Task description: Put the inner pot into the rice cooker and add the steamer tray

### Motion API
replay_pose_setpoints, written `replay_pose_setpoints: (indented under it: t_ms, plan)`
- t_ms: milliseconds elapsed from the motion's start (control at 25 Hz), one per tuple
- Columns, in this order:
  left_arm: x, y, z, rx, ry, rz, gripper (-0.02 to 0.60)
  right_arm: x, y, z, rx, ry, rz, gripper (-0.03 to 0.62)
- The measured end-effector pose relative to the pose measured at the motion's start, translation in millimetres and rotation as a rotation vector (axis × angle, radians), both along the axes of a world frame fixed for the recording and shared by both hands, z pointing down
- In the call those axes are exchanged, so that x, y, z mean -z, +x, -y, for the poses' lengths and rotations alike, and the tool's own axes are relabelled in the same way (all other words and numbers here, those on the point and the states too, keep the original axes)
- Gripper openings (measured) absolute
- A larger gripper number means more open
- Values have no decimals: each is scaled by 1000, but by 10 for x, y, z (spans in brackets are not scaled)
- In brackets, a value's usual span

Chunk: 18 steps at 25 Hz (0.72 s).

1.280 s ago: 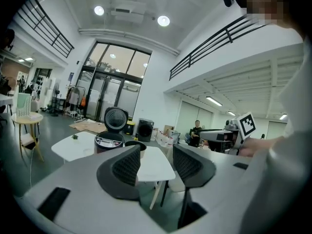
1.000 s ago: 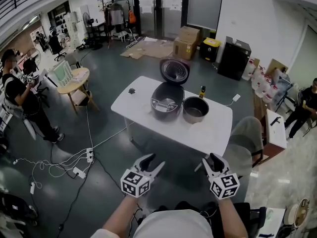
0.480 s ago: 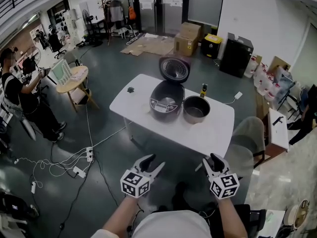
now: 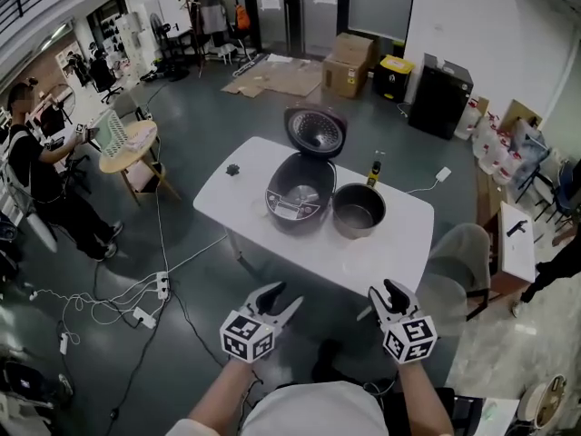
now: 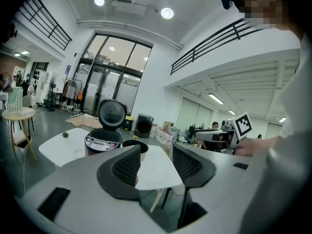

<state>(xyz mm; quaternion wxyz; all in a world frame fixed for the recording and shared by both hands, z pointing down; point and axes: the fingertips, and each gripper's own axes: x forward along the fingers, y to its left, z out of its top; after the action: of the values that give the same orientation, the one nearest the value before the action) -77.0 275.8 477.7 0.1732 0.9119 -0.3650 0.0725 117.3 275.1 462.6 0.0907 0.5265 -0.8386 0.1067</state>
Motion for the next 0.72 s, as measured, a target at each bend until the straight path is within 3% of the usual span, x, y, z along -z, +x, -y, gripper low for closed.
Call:
replay_pose_setpoints:
  t_ms: [720]
  plan:
    - [-96,765,1198,49,-37,20,218,-274,666,1275,77,-65,43,164]
